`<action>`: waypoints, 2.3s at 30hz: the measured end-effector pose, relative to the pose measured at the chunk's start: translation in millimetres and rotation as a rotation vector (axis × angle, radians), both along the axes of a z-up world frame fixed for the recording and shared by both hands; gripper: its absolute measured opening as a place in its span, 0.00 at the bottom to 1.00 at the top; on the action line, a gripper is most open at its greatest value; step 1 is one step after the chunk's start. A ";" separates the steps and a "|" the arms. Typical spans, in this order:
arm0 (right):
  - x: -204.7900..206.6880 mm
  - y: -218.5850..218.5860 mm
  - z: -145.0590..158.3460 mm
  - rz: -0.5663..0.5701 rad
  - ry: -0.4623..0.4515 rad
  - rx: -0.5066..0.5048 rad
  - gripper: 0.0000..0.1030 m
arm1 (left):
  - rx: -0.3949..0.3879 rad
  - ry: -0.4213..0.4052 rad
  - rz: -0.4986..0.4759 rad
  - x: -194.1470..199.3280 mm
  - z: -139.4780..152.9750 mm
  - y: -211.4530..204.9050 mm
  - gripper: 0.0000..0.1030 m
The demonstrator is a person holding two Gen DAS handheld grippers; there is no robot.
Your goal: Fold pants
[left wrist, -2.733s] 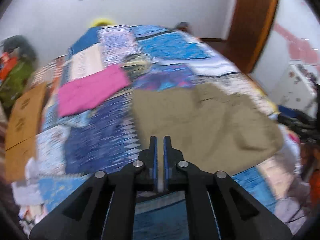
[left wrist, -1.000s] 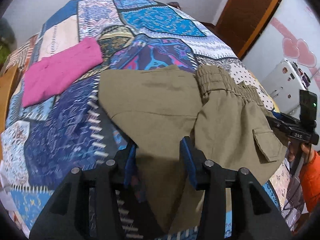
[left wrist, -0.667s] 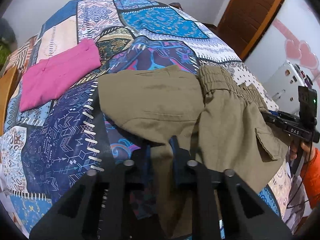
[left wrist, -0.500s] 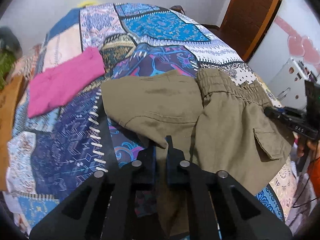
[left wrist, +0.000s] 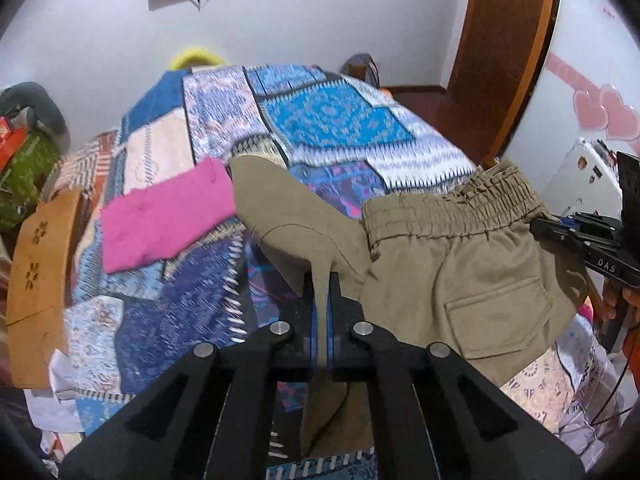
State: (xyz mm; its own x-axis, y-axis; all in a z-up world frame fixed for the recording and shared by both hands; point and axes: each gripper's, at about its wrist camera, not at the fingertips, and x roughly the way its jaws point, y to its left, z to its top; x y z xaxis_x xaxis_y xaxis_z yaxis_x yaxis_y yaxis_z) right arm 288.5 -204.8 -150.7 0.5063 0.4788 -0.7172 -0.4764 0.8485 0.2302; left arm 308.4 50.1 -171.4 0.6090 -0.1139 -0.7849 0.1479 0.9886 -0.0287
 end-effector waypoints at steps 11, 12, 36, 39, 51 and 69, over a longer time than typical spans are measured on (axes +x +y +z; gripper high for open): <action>34.8 68.6 56.1 0.059 -0.136 -0.002 0.11 | 0.029 -0.098 0.105 9.8 46.7 58.7 0.03; 39.4 78.3 59.5 0.069 -0.150 -0.006 0.11 | 0.036 -0.106 0.125 13.7 50.6 68.9 0.03; 165.3 291.9 -14.4 0.227 -0.140 -0.039 0.11 | 0.071 0.007 0.368 150.6 -51.0 267.9 0.03; 173.9 304.6 -44.6 0.240 -0.102 -0.074 0.11 | 0.076 0.083 0.386 160.8 -92.5 280.7 0.03; 170.7 293.6 -58.2 0.234 -0.060 -0.196 0.24 | 0.111 0.167 0.408 134.8 -121.5 286.7 0.10; 8.3 234.4 132.2 0.257 -0.328 0.047 0.27 | 0.063 -0.255 0.334 -41.4 116.6 168.7 0.10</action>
